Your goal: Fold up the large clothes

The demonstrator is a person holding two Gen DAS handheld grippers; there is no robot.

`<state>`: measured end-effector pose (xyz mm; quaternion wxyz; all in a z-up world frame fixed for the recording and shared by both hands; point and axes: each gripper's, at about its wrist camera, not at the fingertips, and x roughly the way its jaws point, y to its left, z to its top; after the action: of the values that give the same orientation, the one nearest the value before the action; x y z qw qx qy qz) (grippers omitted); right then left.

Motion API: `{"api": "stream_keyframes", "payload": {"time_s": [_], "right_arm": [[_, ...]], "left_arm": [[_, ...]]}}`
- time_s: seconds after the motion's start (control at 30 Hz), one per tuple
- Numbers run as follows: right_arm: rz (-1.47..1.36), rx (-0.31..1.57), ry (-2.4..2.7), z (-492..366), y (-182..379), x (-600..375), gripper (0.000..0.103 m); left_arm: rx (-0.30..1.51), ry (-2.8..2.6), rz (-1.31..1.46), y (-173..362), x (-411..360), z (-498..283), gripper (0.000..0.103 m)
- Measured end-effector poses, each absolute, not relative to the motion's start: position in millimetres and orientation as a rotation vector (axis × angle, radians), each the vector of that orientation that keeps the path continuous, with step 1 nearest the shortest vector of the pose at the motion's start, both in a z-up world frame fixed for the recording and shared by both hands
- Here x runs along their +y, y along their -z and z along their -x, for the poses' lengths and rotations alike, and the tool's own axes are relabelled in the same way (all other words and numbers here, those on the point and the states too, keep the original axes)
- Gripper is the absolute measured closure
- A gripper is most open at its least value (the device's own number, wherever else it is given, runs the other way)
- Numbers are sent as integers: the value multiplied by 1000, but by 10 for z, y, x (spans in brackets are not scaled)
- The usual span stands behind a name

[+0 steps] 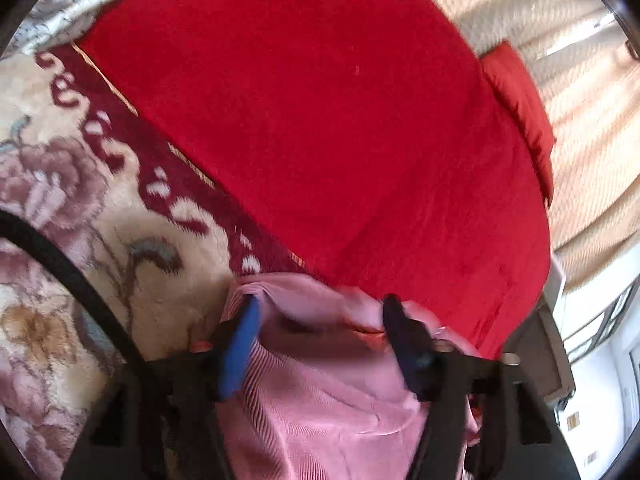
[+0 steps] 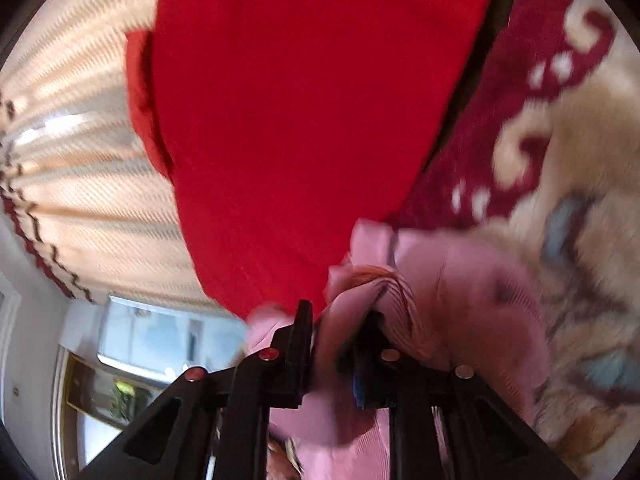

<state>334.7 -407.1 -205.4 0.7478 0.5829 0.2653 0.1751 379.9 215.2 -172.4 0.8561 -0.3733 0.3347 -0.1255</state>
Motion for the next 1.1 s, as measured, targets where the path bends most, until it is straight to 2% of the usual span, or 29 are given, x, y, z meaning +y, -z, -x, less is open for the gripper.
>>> {"api": "stream_keyframes", "payload": {"time_s": [0.03, 0.1, 0.17, 0.3, 0.53, 0.57, 0.63, 0.73, 0.87, 0.9, 0.93, 0.97, 1.1], "right_arm": [[-1290, 531, -365, -3273, 2014, -4159, 52], [-1235, 421, -301, -3054, 1811, -4277, 17], [-1070, 356, -294, -2917, 1517, -4203, 17], [-828, 443, -352, -2871, 1204, -3781, 21], [-611, 709, -302, -3044, 1429, -3225, 34], [-595, 786, -257, -3118, 1557, -3202, 37], [-611, 887, -203, -3198, 1766, -3216, 67], [-651, 906, -174, -3187, 1827, -3271, 70], [-607, 757, -161, -3073, 1487, -3301, 66], [-609, 715, -141, -3045, 1399, -3343, 49], [-621, 677, -128, -3016, 1341, -3405, 17], [-637, 639, -115, -3023, 1295, -3463, 9], [-618, 592, -139, -3303, 1192, -3578, 10]], "left_arm": [[682, 256, 775, 1660, 2155, -3757, 34], [660, 239, 718, 1516, 2104, -3640, 30], [677, 226, 615, 1395, 1957, -3495, 25], [765, 236, 480, 1416, 1729, -3354, 24], [981, 18, 278, 1893, 1576, -3445, 24], [1004, 12, 296, 1997, 1627, -3490, 20], [1005, 24, 353, 2112, 1721, -3538, 17], [979, 17, 318, 2009, 1693, -3531, 18], [901, -9, 315, 1895, 1727, -3550, 18], [884, -5, 338, 1852, 1751, -3538, 18], [872, -1, 356, 1811, 1759, -3512, 18], [864, 1, 378, 1788, 1798, -3515, 18], [886, -20, 406, 1829, 1881, -3619, 18]]}}
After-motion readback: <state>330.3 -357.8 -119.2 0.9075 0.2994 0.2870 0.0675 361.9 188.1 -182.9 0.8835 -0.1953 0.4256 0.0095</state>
